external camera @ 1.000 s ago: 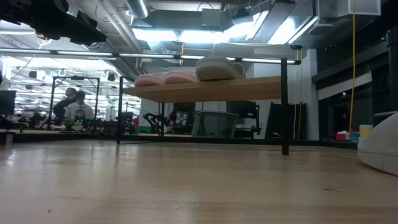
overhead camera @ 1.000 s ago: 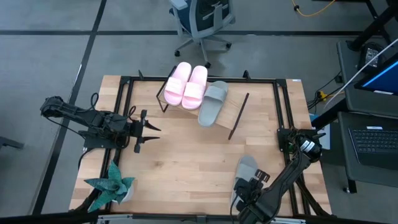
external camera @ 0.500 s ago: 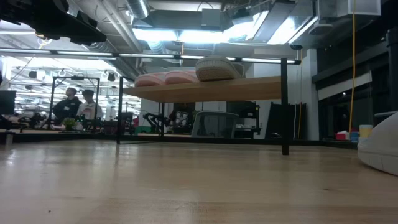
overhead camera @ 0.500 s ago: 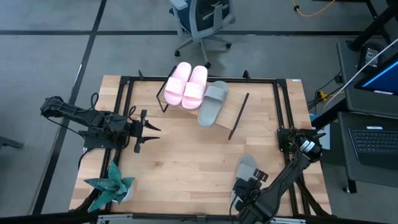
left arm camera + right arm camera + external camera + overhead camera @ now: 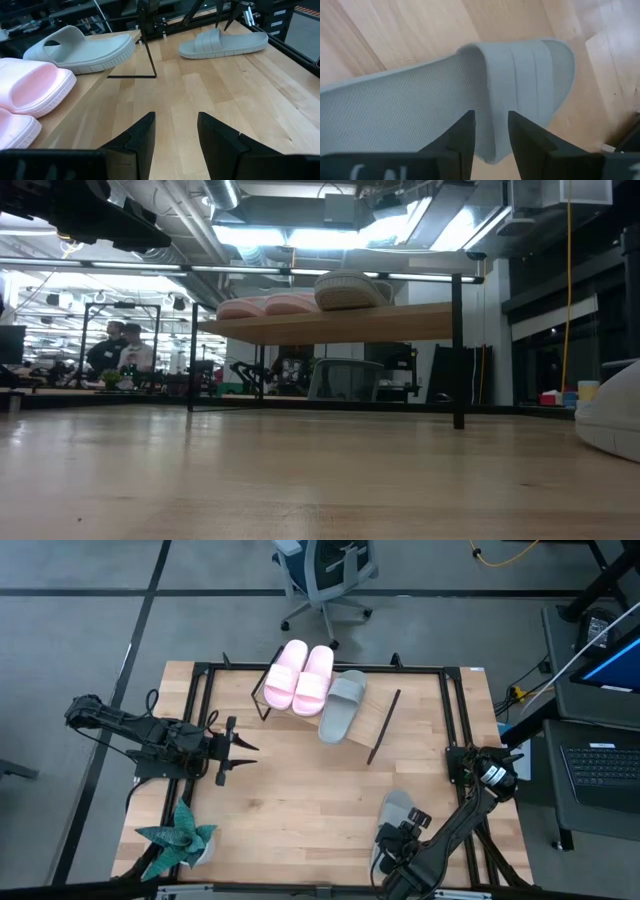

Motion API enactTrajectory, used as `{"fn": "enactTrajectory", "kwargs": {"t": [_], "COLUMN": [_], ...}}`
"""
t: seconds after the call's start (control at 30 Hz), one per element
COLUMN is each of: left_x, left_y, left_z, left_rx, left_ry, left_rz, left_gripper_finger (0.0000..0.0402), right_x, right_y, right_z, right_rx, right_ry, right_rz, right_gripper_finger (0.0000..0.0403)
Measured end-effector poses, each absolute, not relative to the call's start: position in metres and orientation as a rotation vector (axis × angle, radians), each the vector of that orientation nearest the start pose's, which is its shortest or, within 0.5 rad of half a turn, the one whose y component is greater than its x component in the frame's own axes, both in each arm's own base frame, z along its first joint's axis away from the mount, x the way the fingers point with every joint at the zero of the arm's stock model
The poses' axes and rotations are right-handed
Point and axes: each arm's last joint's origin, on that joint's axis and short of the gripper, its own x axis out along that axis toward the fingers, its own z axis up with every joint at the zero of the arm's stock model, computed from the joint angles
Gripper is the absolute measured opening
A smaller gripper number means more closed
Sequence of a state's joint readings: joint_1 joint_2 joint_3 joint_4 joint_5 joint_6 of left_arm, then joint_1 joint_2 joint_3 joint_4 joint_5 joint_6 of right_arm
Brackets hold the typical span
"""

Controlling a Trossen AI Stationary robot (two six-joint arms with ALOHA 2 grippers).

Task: Pick and place slides into the shelf
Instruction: Put the gray slide on the shelf

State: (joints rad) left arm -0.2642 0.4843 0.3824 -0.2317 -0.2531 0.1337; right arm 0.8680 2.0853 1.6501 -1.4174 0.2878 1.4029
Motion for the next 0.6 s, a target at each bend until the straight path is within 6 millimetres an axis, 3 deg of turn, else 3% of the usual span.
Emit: {"fn": "enactTrajectory", "kwargs": {"t": [0.27, 0.6], "left_x": [0.124, 0.124], "left_y": [-0.026, -0.026], "left_z": [0.230, 0.230], "left_rx": [0.218, 0.218], "left_ry": [0.321, 0.322], "left_rz": [-0.033, -0.033], "left_gripper_finger": [0.0139, 0.0139], "right_x": [0.246, 0.242], "right_y": [0.278, 0.272], "right_z": [0.192, 0.177], "right_rx": [0.082, 0.055], "right_ry": [1.369, 1.378], "right_rz": [-0.665, -0.685], "right_gripper_finger": [0.0117, 0.0117]}}
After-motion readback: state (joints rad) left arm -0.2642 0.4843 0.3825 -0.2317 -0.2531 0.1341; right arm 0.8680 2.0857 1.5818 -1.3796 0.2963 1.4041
